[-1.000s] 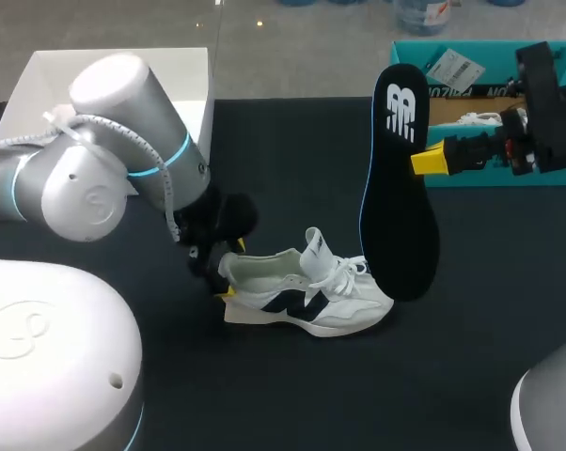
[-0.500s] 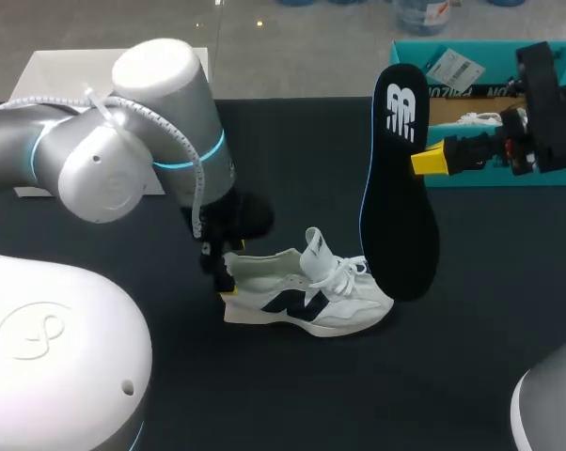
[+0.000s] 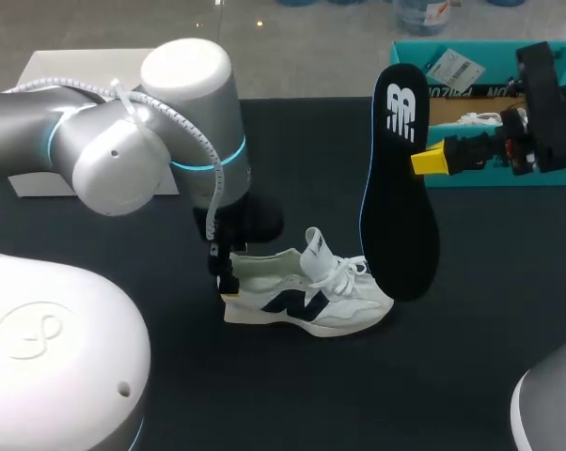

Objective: Take the shoe out of the shoebox, open the shoe tongue, remove and reinsert the insole, then place the shoe into the shoebox

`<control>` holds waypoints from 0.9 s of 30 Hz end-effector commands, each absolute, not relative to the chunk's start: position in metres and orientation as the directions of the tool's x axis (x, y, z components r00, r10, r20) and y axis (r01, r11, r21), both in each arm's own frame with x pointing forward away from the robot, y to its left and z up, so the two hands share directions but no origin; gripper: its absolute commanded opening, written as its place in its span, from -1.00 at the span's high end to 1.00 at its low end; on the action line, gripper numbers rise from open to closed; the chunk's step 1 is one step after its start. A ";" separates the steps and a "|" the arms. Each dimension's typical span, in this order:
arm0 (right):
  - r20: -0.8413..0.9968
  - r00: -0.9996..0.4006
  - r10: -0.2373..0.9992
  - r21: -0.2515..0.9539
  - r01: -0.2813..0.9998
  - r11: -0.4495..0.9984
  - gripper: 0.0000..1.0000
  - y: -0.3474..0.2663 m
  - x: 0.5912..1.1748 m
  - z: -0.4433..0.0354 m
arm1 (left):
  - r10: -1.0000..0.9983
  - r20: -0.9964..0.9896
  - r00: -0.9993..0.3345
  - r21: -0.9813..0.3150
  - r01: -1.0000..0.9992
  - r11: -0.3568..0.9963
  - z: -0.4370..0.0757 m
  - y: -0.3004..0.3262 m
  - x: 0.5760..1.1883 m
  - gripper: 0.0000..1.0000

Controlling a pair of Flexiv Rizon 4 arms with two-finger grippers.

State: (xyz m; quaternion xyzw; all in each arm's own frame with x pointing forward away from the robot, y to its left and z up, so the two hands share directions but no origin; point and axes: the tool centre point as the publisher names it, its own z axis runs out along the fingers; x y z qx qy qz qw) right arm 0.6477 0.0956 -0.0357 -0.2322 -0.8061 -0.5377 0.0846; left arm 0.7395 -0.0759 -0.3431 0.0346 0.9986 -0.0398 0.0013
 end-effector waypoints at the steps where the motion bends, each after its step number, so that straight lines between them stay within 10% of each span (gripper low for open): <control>1: 0.388 -0.878 0.282 0.826 0.466 0.317 1.00 0.098 0.651 -0.036 | 0.069 -0.006 -0.998 -0.078 0.069 0.995 -0.344 -0.076 0.740 -1.00; 27: 0.388 -0.878 0.282 0.826 0.466 0.317 1.00 0.098 0.651 -0.036 | 0.098 -0.048 -0.994 -0.058 0.100 0.993 -0.331 -0.107 0.765 -1.00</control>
